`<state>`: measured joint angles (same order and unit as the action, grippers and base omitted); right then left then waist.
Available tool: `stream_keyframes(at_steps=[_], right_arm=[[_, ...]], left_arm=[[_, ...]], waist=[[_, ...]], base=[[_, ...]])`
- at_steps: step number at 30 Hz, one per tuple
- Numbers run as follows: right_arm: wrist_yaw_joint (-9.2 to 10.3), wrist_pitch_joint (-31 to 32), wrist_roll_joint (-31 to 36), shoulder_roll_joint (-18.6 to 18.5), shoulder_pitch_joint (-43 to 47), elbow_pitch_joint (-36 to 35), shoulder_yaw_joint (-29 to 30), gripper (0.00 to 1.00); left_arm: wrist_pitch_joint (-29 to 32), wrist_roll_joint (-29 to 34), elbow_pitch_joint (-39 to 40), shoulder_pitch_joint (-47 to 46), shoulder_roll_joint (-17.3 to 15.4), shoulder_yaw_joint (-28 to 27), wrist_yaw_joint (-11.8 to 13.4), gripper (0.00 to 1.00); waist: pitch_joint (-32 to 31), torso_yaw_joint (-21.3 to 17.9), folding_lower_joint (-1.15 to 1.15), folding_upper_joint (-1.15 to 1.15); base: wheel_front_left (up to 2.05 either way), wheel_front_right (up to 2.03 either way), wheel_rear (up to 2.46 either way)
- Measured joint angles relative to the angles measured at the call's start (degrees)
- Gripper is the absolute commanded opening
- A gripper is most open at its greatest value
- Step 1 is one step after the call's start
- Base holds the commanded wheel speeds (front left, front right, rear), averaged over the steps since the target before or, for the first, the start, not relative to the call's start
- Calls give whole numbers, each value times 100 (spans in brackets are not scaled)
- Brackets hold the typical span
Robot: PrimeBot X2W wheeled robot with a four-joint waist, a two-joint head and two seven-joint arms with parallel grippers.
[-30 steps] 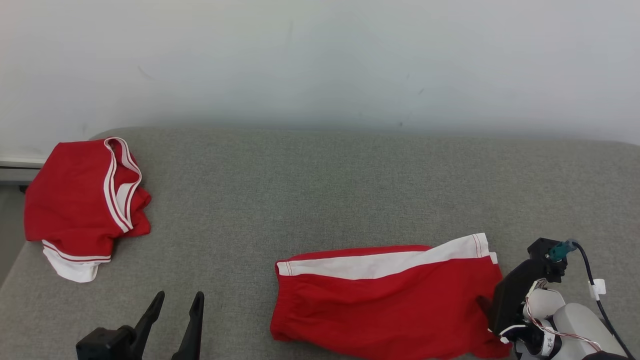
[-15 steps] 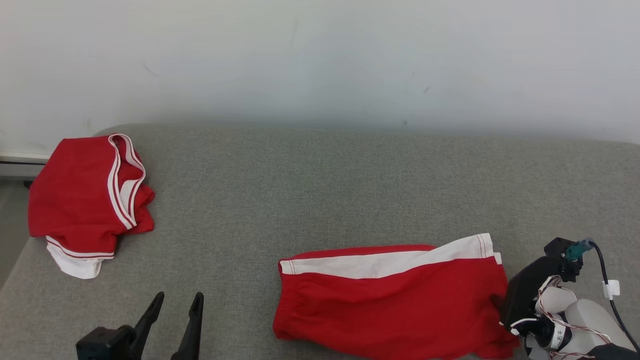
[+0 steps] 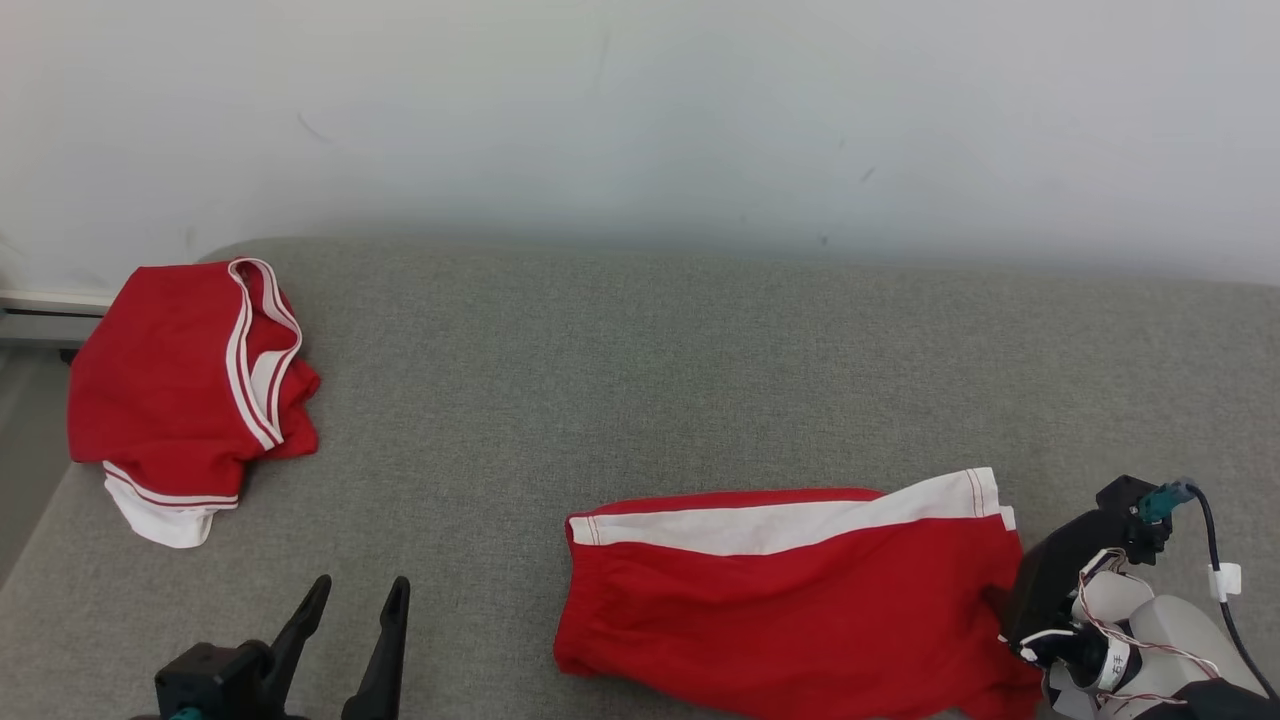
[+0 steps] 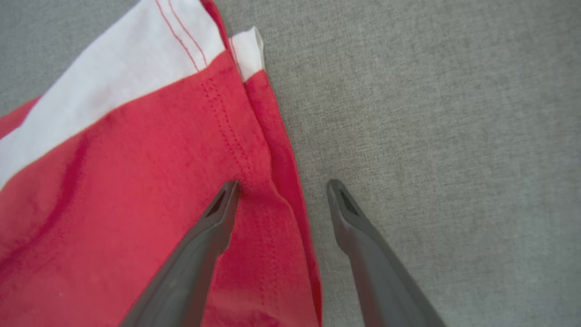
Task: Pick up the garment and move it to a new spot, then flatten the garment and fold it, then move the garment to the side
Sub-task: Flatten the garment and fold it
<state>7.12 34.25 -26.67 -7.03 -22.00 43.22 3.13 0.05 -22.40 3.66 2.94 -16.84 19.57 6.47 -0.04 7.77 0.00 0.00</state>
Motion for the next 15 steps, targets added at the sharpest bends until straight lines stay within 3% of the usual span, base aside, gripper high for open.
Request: stream_keyframes(at_steps=[2,4,6,7,8,15], right_arm=[[1,-5,0,4,-51,69,21,99],[1,-30,7,1,-108,124,35,47],[1,-69,8,2,-110,159,49,31],[0,-82,8,2,-110,172,53,9],[0,-96,9,10,-112,180,49,0],[0,-108,25,19,-165,260,43,0]], left_arm=[[0,-4,-15,-1,0,0,-1,100],[0,-15,-30,-5,-1,-2,-14,100],[0,-16,-49,-19,-1,-2,-45,100],[0,-20,-56,-27,-2,-2,-45,100],[0,-26,-62,-31,-2,-2,-47,100],[-2,-42,-126,-79,-2,-7,-51,100]], waist=[[3,9,0,0],[7,14,0,0],[8,17,0,0],[8,17,0,0],[8,17,0,0],[-17,0,0,0]], base=[[0,0,0],[0,0,0],[0,0,0],[0,0,0],[0,0,0],[0,0,0]])
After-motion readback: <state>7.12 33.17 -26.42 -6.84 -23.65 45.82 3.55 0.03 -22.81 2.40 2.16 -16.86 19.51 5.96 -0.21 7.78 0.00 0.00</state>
